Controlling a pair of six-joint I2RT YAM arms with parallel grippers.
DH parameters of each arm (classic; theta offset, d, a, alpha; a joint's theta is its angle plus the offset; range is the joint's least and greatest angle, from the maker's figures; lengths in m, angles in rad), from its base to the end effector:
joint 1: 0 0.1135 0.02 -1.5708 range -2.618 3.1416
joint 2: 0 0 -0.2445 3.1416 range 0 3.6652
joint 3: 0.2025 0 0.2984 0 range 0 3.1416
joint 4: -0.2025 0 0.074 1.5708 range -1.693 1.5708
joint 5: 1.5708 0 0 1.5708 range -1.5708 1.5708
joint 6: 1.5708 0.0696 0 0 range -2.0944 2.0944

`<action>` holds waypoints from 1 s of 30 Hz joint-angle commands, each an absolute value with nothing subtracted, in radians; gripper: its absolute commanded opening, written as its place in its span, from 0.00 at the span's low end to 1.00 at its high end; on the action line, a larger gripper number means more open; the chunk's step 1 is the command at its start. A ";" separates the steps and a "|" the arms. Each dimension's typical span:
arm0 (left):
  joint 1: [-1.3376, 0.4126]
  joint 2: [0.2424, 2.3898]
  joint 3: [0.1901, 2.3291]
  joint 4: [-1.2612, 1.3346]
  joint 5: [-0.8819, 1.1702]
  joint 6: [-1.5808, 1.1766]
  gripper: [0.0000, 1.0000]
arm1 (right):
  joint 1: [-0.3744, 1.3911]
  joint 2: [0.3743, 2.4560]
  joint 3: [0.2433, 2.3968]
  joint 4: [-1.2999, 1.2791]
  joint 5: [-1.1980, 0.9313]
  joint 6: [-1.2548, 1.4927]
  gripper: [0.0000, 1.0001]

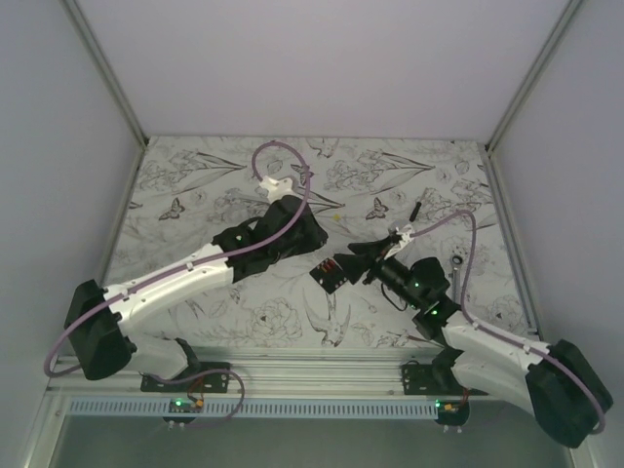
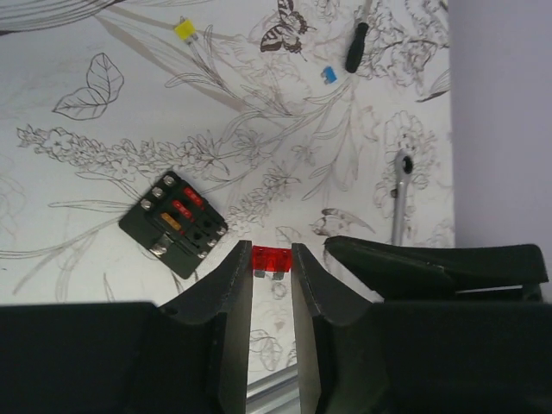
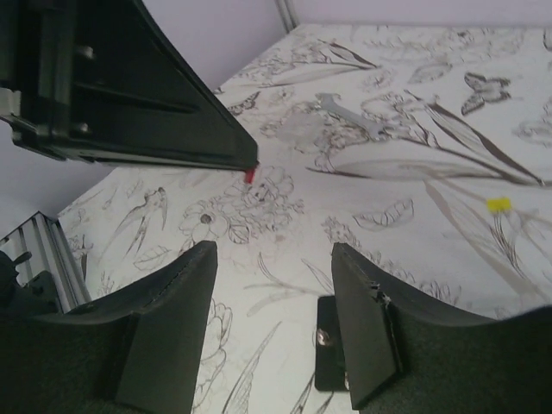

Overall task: Snap on the fuse box
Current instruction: Pick up the fuse from the center of the board.

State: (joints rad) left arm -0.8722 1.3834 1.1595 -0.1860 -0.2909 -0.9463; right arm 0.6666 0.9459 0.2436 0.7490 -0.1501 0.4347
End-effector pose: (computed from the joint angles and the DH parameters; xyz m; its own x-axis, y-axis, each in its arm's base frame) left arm 0.2737 -0.2948 0.2913 -0.6077 -0.4848 -0.6290 0.1221 0.7256 -0.6772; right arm 0.2148 0.1823 0.1755 -0.2736 0.3146 -0.9089 -0.6764 0.6089 0.4144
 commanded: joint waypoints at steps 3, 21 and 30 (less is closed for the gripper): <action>-0.875 1.341 1.121 -0.104 -0.300 -1.067 0.08 | 0.744 1.049 0.326 0.943 -0.081 0.351 0.57; -0.884 1.346 1.126 -0.082 -0.242 -1.069 0.07 | 0.793 1.170 0.382 1.007 -0.001 0.312 0.31; -0.885 1.349 1.124 -0.077 -0.228 -1.069 0.07 | 0.793 1.164 0.386 1.007 -0.003 0.304 0.11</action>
